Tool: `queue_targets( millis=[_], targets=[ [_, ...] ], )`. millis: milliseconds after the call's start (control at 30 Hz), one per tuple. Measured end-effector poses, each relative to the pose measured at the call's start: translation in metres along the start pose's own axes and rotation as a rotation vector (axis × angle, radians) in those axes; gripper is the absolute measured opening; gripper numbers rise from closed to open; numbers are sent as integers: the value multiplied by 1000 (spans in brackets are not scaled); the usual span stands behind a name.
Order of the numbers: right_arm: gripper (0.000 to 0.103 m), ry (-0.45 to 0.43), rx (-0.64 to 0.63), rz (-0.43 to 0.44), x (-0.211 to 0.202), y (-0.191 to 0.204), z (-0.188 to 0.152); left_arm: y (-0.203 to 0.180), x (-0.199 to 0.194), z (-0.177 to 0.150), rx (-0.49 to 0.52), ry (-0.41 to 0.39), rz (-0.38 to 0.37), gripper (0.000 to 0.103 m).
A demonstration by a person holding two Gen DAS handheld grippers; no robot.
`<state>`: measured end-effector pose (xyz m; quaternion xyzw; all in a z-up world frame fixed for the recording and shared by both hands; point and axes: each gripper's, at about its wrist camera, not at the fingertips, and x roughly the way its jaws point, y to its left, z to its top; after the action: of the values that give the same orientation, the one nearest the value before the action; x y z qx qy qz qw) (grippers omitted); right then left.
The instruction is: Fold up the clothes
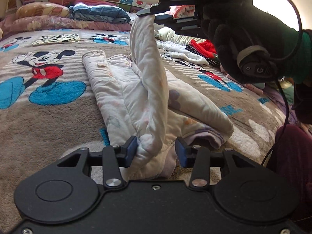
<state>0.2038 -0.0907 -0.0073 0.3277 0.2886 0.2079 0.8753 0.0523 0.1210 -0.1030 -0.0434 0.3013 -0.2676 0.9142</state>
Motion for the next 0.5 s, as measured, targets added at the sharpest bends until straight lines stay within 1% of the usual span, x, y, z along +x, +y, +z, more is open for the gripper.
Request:
queue_targets(
  millis=[133, 233, 267, 300, 333, 367, 433, 500],
  targets=[
    [13, 61, -33, -86, 28, 4, 1, 12, -2, 1, -100, -6, -34, 42],
    [19, 91, -29, -108, 46, 2, 1, 22, -3, 2, -175, -10, -59, 42],
    [28, 95, -34, -104, 50, 3, 1, 25, -4, 3, -200, -11, -67, 42],
    [33, 91, -45, -98, 51, 4, 1, 28, -4, 3, -225, -13, -75, 42],
    [43, 81, -63, -92, 50, 5, 2, 31, -5, 3, -249, -14, -84, 42],
    [49, 70, -80, -86, 49, 5, 3, 34, -5, 4, -274, -16, -92, 42],
    [51, 57, -96, -84, 47, 3, 5, 38, -6, 4, -306, -16, -104, 42],
    [52, 79, -109, -97, 52, -1, 5, 38, -6, 4, -314, -14, -108, 42]
  ],
)
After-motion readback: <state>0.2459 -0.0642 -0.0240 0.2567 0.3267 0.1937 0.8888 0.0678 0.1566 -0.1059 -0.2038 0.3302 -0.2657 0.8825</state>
